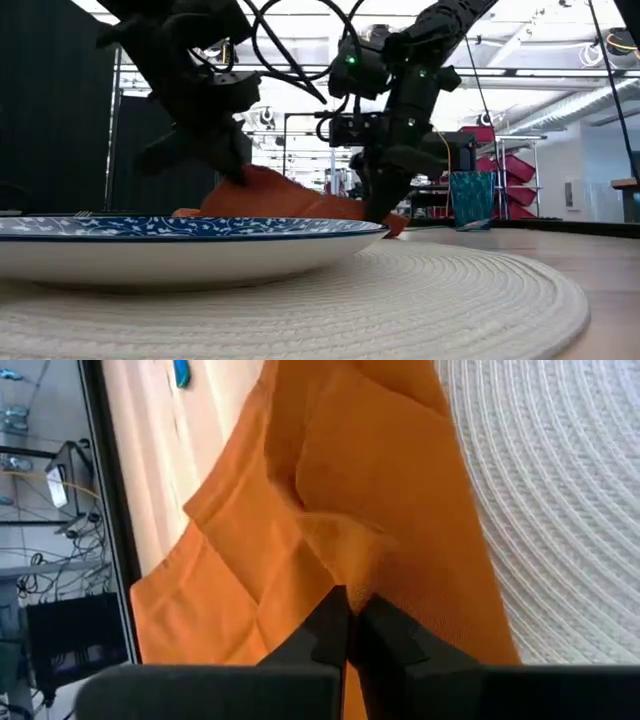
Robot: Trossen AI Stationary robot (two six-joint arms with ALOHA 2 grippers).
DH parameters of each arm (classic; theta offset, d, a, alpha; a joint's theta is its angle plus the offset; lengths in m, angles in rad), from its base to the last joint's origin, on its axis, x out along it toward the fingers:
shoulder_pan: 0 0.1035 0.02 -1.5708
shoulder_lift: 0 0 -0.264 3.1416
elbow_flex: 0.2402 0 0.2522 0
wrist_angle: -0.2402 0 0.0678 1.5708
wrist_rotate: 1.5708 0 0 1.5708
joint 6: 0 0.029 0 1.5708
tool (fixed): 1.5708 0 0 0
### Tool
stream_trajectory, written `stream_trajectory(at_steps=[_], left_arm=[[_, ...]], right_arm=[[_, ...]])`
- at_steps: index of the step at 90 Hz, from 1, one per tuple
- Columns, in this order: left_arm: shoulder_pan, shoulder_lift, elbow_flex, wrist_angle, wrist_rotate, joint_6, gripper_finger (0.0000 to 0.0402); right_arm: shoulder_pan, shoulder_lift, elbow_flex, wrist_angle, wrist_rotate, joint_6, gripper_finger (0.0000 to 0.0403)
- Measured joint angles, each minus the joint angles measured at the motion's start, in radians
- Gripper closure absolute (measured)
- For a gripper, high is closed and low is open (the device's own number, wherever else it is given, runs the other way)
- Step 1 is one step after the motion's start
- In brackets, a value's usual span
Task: Set table place
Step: Fold the orange table napkin
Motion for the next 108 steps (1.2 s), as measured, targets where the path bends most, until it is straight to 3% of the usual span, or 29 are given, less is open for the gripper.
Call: stream_trajectory(at_steps=[26, 55, 82, 108], left_arm=[[-0.013, 0.000, 0.000, 0.017, 0.046, -0.094, 0.0402], [-0.115, 0.001, 0.046, 0.117, 0.064, -0.158, 0.0402], [-0.129, 0.001, 0.187, -0.065, -0.165, -0.250, 0.0402], [-0.085, -0.007, 0.196, -0.310, -0.326, -0.444, 0.0402]], right_arm=[[-0.017, -0.067, 0.000, -0.131, 0.002, -0.012, 0.0402], [-0.030, -0.178, 0.029, -0.180, -0.005, -0.012, 0.0403], [-0.070, -0.177, 0.194, -0.198, 0.045, -0.108, 0.0403], [-0.170, -0.176, 0.223, -0.142, 0.055, -0.202, 0.0403]])
